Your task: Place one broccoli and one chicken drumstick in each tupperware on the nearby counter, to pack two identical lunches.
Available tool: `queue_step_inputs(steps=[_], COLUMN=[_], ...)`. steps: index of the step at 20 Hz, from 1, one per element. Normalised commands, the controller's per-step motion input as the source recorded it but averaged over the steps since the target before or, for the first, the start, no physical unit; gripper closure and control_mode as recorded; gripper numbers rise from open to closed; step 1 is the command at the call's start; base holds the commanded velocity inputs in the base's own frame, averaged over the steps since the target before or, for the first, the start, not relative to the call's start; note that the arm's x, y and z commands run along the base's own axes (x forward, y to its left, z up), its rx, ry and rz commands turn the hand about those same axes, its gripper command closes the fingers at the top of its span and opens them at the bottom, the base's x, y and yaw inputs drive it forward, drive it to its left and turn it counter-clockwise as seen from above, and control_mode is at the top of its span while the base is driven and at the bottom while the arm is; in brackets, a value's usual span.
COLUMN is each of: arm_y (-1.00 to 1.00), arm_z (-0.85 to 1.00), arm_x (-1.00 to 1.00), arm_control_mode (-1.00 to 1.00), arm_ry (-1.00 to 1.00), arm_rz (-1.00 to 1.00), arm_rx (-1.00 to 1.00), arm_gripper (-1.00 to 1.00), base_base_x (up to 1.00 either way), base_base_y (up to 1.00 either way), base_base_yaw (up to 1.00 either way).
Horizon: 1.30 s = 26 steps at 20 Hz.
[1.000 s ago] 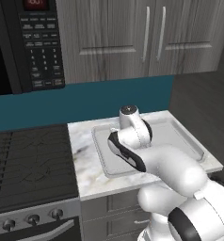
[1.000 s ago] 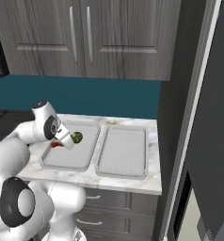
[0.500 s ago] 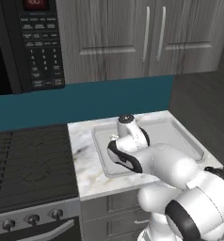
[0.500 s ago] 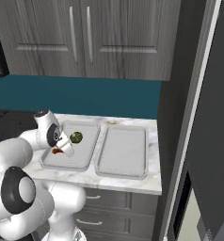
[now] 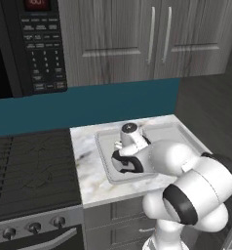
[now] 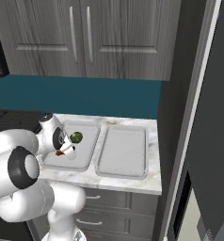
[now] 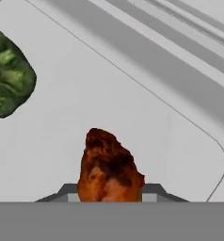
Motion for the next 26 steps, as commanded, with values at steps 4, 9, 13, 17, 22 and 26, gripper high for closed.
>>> queue_step_inputs(steps=[4,9,13,17,22,26], arm_y=[0.0,0.0,0.0,-0.16,-0.42,-0.55], arm_z=[-0.18,-0.02,0.09,0.47,0.85,1.0], arm_x=[0.33,0.3,0.05,-0.65,-0.75,-0.77], arm_control_mode=[-1.0,-1.0,-1.0,-1.0,-1.0,-1.0], arm_ry=[0.0,0.0,0.0,-0.06,-0.05,0.0], arm_rz=[-0.07,-0.05,-0.07,-0.09,-0.03,0.03], arm_rx=[0.0,0.0,0.0,0.0,0.01,0.0], arm_gripper=[-1.0,-1.0,-1.0,-1.0,-1.0,-1.0], base_base_x=[0.0,0.0,0.0,0.0,0.0,0.0], base_base_y=[0.0,0.0,0.0,0.0,0.0,0.0], base_base_yaw=[0.0,0.0,0.0,0.0,0.0,0.0])
